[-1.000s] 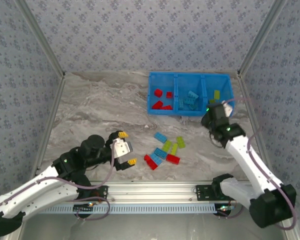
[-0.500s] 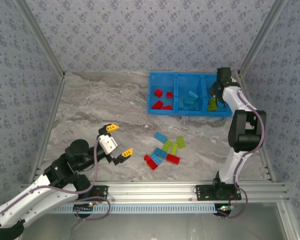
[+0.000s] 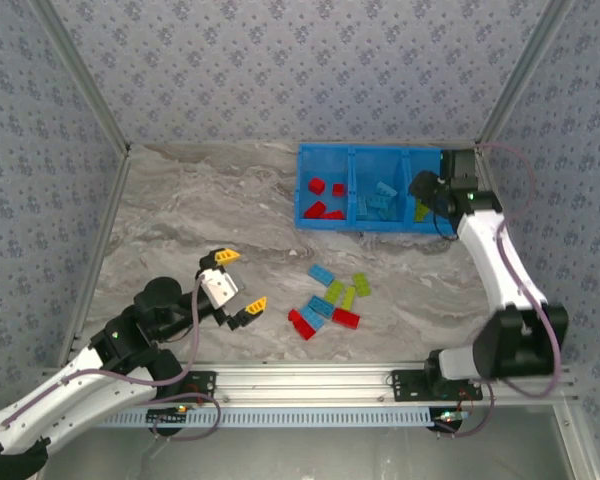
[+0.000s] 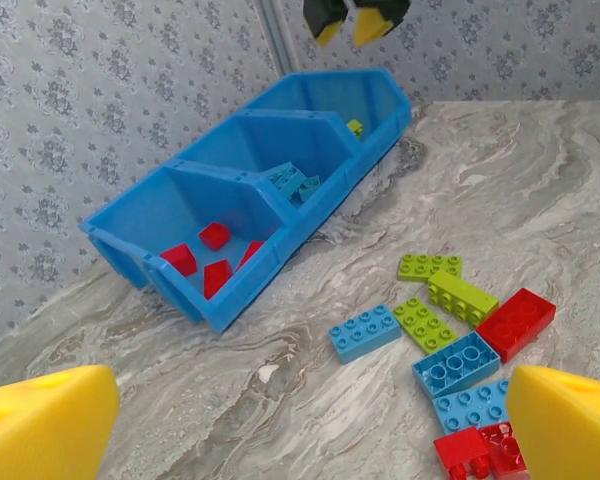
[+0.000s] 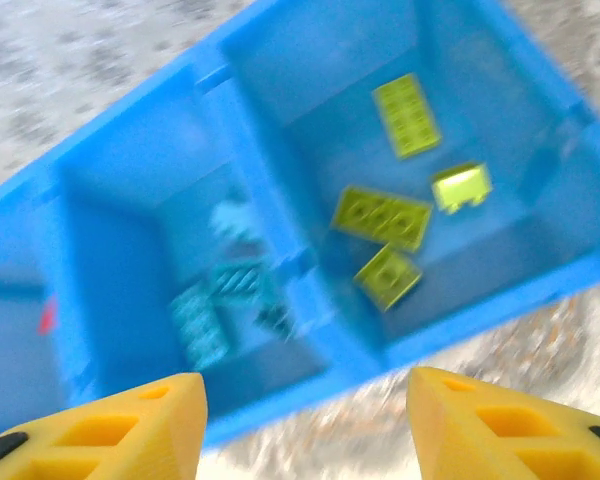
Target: Sort the legos into containers by color
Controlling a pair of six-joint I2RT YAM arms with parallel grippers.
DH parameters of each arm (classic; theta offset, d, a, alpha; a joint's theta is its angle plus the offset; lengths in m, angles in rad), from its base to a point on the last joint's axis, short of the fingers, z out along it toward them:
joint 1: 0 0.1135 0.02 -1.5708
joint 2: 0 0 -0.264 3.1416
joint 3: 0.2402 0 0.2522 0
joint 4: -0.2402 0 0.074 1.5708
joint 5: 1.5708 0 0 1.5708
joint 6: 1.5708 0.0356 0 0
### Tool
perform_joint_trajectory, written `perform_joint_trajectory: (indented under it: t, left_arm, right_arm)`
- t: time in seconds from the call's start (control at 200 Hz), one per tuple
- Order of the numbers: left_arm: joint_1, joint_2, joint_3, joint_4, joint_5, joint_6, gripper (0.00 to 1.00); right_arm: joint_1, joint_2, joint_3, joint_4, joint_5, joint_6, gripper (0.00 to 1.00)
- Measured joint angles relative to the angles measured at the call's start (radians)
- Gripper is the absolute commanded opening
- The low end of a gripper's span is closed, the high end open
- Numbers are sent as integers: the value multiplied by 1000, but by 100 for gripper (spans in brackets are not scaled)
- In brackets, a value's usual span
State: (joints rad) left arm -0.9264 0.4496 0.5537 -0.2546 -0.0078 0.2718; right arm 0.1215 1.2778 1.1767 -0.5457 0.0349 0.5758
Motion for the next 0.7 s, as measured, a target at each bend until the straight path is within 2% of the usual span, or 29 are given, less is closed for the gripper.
perform_joint_trajectory:
  t: [0.08,0.18,0.32,0.415,0.545,0.7]
  left_arm:
    - [2,13,0,-7,4,5,99]
    - [4,27,0,-15,11,11,99]
    - [4,31,0,-20,16,15,99]
    - [4,34,0,-21,19,15,99]
    - [4,56,0,-27,22,18,99]
    - [4,64,0,-36,22,27,99]
  right_arm:
    - [141,-110,-83,-15,-16,0,63]
    - [321,-167,-159,-54,-24,3,65]
    - [532,-135,-206,-150,-12,-17,70]
    - [655,-64,-212,-232,21,-42,78]
    - [784,25,-241,-279,51,-69,96]
    - [842,156,-245,-295,64,-109,99]
